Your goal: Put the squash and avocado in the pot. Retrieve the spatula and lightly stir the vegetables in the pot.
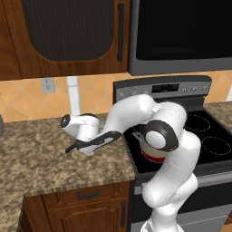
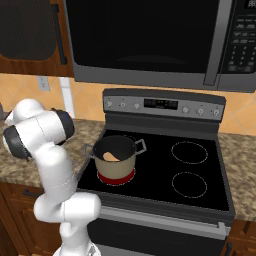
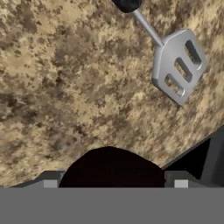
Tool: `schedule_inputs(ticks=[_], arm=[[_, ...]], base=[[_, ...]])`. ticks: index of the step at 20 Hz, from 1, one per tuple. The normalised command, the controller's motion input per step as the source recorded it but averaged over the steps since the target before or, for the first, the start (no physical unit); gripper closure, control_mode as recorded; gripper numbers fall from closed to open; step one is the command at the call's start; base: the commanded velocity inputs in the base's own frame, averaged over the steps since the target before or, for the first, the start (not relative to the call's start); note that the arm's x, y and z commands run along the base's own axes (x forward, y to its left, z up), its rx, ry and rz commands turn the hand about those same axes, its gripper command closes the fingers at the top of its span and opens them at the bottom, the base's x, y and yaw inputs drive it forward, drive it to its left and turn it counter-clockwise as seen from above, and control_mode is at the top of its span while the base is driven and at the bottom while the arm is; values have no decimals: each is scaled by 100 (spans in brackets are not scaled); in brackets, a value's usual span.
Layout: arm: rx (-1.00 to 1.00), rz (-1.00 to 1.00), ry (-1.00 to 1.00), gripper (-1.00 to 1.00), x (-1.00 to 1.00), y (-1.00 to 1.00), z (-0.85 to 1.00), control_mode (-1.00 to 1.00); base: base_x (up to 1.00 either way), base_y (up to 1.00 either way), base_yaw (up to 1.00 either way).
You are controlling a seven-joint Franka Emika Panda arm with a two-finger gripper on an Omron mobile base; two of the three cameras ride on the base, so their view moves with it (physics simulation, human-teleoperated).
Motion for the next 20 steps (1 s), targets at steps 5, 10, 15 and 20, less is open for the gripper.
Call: schedule_inputs(ticks=[5, 10, 15, 20], arm=[[0, 16, -31, 100, -100, -78, 100, -100], [5, 8, -11, 100, -77, -86, 100, -100], [15, 0, 2, 100, -32, -92, 100, -100], [21, 0, 15, 100, -2, -100, 54, -100]], base=[[0, 0, 0], [0, 0, 0], [0, 0, 0], [0, 0, 0]])
